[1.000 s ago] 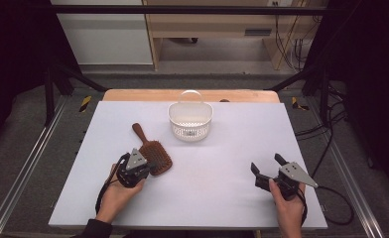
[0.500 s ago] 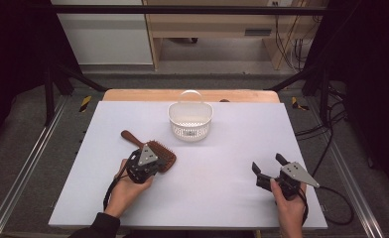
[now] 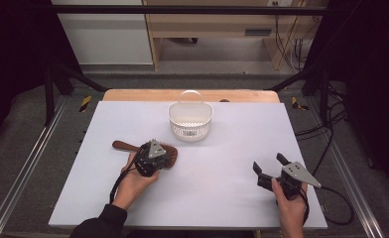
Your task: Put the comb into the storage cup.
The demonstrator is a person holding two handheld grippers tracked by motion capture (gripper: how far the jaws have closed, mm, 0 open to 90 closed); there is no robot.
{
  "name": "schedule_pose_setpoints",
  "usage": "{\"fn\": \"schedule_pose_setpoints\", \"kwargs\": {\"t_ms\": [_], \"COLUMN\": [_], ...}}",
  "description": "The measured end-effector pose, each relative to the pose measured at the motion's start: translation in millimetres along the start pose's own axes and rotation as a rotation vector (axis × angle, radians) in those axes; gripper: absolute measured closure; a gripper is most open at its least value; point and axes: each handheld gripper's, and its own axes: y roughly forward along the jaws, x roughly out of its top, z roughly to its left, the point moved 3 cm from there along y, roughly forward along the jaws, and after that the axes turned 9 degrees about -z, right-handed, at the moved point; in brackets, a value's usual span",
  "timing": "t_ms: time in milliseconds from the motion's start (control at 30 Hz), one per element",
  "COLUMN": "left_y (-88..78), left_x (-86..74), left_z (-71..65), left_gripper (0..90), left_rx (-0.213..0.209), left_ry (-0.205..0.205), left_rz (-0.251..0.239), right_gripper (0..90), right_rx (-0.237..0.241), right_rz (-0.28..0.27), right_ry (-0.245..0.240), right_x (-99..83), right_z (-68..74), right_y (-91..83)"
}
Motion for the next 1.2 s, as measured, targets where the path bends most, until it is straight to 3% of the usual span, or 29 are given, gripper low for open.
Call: {"fn": "schedule_pose_setpoints", "kwargs": {"t_ms": [567,1200], "left_y": [21.8,41.1], "left_x": [18.5,32.8], "left_z": [7.9,22.7], "left_gripper": [89.9,89.9], "left_rx": [0.012,0.041], "left_ry": [0.032,0.018], "left_rz": [0.058,0.107], "right_gripper": [8.1,8.1], "right_rx": [0.000,0.004], "right_rz": [-0.002,-0.004], "right_ry": [0.010,0.014], "right_x": [0.2,0.9], "right_z": [-1.4,-2.4], "right_y": [-0.6,-0.6]}}
